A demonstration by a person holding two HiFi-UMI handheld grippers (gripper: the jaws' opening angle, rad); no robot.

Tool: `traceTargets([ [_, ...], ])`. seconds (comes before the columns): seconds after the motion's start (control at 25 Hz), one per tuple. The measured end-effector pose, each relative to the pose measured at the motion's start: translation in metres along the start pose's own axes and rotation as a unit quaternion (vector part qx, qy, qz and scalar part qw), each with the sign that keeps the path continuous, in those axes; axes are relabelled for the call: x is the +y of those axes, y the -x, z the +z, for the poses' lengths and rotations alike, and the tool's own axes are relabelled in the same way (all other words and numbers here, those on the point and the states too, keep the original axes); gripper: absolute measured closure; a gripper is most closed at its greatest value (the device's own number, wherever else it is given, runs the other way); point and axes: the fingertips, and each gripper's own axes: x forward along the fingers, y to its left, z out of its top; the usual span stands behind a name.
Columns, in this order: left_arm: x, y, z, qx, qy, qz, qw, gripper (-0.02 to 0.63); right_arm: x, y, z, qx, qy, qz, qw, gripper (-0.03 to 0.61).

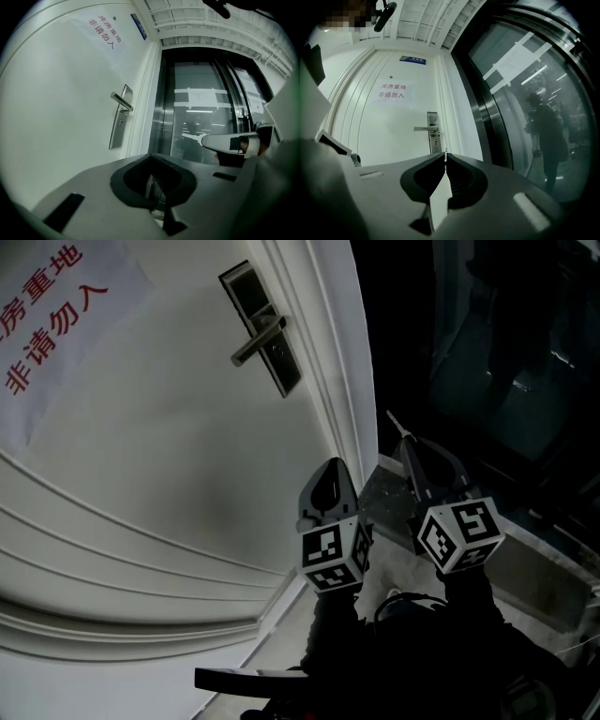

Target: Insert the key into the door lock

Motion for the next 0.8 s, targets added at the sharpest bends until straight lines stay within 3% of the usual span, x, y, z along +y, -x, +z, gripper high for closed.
traceTargets([
  [0.64, 0.022, -0.044, 0.001, -0.002, 0.002, 0.051, 0.9987, 0.612, -0.020, -0.058, -0.011, 0.010, -0.011, 0.042, 0.999, 0.566],
  [0.8, 0.034, -0.065, 0.004, -0.003, -0.001, 0.047, 0.9989, 0.612, -0.019, -0.084, -0.009, 0.006, -0.008, 0.048, 0.999, 0.566],
])
